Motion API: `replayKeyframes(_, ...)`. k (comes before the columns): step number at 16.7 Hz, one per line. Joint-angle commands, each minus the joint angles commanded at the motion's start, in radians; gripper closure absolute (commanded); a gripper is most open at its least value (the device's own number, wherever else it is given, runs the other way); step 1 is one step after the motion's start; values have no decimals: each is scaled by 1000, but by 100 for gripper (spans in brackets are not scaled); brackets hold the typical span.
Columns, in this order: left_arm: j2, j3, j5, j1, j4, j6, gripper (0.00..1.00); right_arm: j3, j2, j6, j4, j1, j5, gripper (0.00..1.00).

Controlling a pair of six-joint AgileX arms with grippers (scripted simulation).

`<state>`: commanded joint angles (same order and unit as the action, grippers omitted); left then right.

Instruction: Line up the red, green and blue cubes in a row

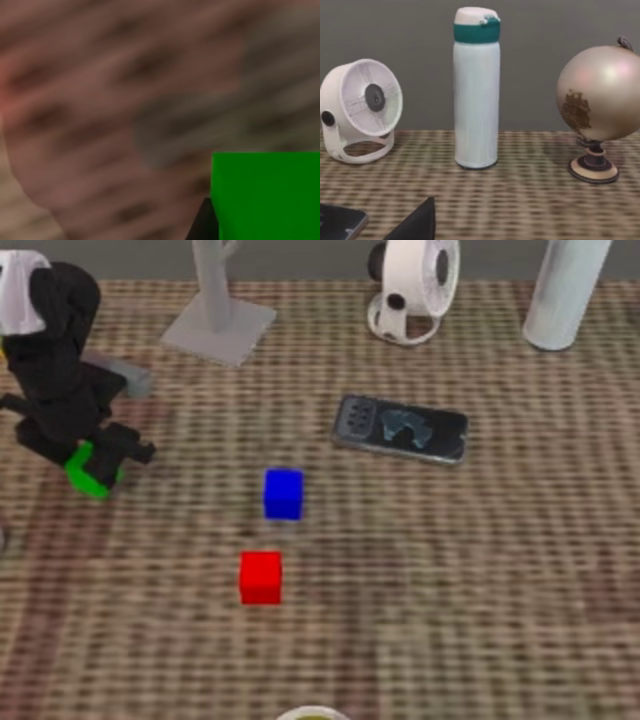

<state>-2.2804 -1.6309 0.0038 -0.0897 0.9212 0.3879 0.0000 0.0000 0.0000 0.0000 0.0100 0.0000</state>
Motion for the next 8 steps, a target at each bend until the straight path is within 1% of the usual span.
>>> replayKeyframes(5, 20, -19, 5, 0, 24, -1, 100, 0, 0, 0, 0, 0, 0, 0)
replayKeyframes(8, 49, -84, 6, 9, 125, -3, 100, 0, 0, 0, 0, 0, 0, 0)
